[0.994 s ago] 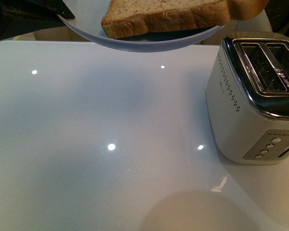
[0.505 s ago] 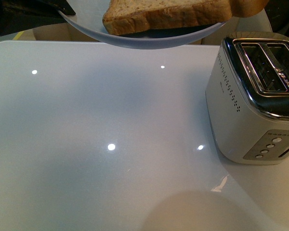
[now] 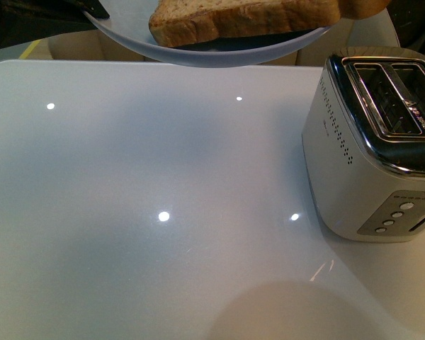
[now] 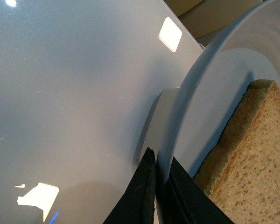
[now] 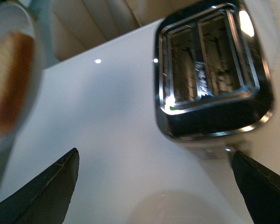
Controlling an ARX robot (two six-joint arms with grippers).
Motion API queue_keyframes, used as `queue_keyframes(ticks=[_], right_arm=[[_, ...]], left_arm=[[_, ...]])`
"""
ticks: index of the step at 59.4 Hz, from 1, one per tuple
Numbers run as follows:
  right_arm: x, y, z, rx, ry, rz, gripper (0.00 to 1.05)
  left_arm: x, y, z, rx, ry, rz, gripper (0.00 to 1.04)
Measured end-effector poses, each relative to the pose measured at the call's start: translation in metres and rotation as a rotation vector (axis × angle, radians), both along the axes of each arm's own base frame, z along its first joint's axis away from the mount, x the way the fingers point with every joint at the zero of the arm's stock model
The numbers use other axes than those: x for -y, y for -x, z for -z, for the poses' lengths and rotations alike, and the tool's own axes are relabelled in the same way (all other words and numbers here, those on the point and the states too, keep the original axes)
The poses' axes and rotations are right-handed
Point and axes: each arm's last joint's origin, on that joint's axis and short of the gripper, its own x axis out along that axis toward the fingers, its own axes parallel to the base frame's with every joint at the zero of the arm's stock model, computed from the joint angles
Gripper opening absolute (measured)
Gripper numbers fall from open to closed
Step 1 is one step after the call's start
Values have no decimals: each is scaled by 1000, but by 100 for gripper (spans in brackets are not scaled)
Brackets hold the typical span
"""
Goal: Left arm holds plate, right arm toasts bread
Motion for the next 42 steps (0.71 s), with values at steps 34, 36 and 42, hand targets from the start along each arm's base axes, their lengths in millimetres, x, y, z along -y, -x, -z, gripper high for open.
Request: queue_keyframes(ticks=[34, 36, 42], right_arm=[[-71, -102, -20, -104, -360, -153, 94], [-73, -102, -21, -103, -361, -160, 89], [-78, -101, -24, -106, -364, -180, 72]], left_arm=[[0, 0, 0, 0, 0, -1, 3], [0, 0, 0, 0, 0, -1, 3], [0, 0, 0, 0, 0, -1, 3]])
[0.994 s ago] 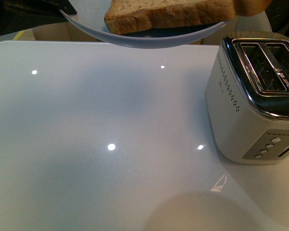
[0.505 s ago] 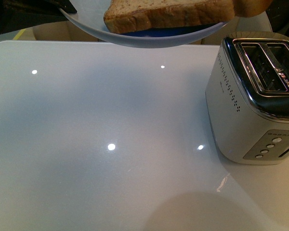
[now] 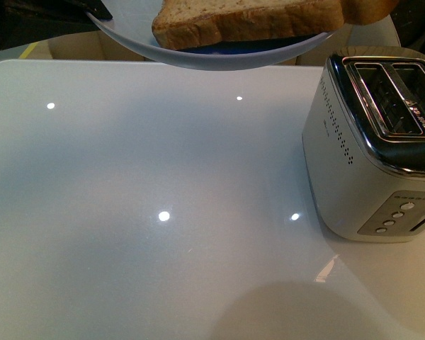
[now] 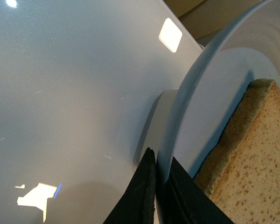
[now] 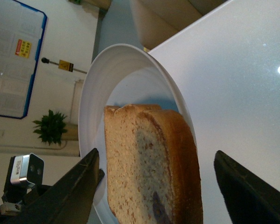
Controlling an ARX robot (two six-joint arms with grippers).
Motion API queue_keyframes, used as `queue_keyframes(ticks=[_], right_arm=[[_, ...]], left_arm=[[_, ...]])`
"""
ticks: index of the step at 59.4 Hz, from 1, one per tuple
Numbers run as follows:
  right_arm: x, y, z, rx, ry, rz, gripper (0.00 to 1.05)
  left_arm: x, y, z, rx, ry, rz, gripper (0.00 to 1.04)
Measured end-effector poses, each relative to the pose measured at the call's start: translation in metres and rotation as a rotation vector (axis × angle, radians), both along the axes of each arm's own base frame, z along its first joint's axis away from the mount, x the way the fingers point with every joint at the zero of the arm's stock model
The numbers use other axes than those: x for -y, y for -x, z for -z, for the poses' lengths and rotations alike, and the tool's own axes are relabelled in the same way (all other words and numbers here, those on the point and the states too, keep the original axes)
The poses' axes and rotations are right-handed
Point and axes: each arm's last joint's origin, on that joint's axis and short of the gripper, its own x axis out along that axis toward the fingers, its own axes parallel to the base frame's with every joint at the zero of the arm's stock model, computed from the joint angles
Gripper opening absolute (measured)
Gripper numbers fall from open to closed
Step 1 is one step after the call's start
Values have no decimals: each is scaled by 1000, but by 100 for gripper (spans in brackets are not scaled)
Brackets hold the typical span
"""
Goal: Left arm holds plate, right arm toasts bread
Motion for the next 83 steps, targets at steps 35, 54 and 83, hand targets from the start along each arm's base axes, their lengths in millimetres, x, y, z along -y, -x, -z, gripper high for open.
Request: queue_keyframes(ticks=[35, 54, 83], right_arm=[[7, 5, -7, -30, -52, -4, 2], [50, 10, -54, 121, 32, 120, 2], [100, 18, -105, 365, 668, 249, 2]], left_arm=[[0, 0, 0, -4, 8, -6, 3], [0, 0, 0, -4, 9, -4, 3], [0, 0, 0, -4, 9, -4, 3]])
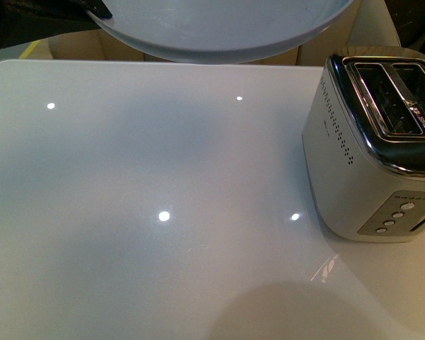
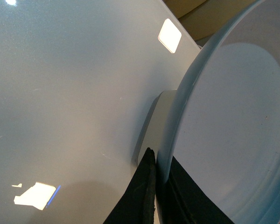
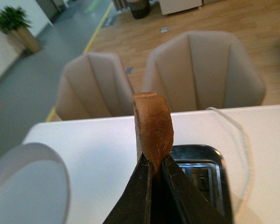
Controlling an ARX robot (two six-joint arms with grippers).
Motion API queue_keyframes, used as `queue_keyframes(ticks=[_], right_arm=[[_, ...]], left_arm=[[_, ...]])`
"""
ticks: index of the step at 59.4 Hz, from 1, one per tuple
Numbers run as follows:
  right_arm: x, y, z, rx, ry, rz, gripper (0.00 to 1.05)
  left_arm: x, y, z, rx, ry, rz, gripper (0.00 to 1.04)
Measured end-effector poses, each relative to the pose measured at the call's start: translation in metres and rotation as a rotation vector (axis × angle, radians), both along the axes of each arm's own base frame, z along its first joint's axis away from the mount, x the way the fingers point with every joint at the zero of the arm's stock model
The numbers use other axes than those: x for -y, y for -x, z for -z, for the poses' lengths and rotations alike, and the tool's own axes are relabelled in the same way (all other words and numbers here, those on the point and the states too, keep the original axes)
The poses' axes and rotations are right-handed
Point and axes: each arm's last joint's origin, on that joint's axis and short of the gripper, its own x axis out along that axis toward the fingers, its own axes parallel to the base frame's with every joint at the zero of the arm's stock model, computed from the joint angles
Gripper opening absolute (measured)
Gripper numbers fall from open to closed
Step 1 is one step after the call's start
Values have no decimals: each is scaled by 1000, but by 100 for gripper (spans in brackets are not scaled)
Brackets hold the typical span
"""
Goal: Left arm holds plate, right arm toasts bread
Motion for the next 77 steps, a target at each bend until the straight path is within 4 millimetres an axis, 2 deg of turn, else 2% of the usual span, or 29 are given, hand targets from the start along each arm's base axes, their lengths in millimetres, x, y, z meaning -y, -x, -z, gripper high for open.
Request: queue_keyframes(ticks=[10, 16, 22, 77], right_arm=[[-6, -7, 31, -69, 110, -2, 2], [-14, -15, 57, -127, 153, -7, 2], [-18, -19, 70, -157, 165, -23, 2], [-38, -55, 120, -285, 312, -29, 2]], left_arm=[[0, 0, 0, 0, 0, 0, 3], [0, 0, 0, 0, 0, 0, 3], [0, 0, 0, 0, 0, 0, 3], [0, 0, 0, 0, 0, 0, 3]])
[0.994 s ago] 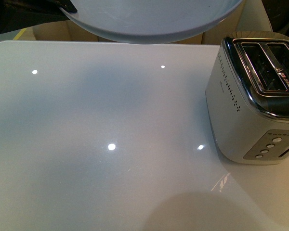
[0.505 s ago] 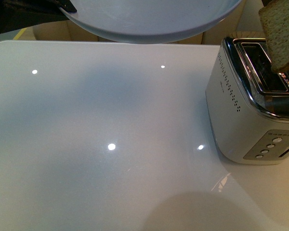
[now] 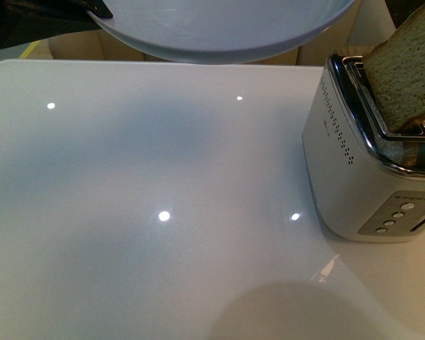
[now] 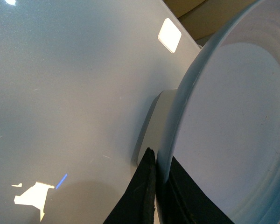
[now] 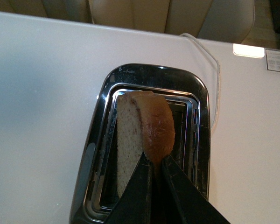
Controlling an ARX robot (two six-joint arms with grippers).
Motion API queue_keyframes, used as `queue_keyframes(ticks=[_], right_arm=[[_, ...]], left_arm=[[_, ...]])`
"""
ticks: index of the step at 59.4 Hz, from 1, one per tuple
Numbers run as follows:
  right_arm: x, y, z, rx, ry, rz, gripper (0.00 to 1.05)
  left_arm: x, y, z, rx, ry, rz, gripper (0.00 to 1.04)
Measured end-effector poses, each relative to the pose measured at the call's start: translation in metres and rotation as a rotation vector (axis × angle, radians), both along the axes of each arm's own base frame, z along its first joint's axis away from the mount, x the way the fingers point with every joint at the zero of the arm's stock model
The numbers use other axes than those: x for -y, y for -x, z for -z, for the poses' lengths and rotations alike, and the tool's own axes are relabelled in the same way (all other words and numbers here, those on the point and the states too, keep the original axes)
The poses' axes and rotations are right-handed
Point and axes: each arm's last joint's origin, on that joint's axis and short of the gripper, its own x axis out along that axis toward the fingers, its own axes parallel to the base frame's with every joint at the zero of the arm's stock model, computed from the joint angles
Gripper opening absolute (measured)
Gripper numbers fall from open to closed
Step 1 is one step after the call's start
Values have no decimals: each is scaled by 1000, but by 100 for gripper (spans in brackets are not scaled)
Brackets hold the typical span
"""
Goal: Left arm holds plate, right arm toasts bread
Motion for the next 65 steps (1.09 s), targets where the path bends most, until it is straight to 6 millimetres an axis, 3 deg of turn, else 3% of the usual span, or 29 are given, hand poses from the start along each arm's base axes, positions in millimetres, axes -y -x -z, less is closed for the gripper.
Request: queue_keyframes(ticks=[33, 60, 65], right_arm=[[-13, -20, -2, -95, 135, -40, 2], [-18, -26, 14, -109, 87, -59, 2], [-17, -24, 17, -108, 65, -54, 13]], left_arm=[[0, 0, 0, 0, 0, 0, 3], [0, 0, 0, 0, 0, 0, 3], [0, 0, 0, 0, 0, 0, 3]])
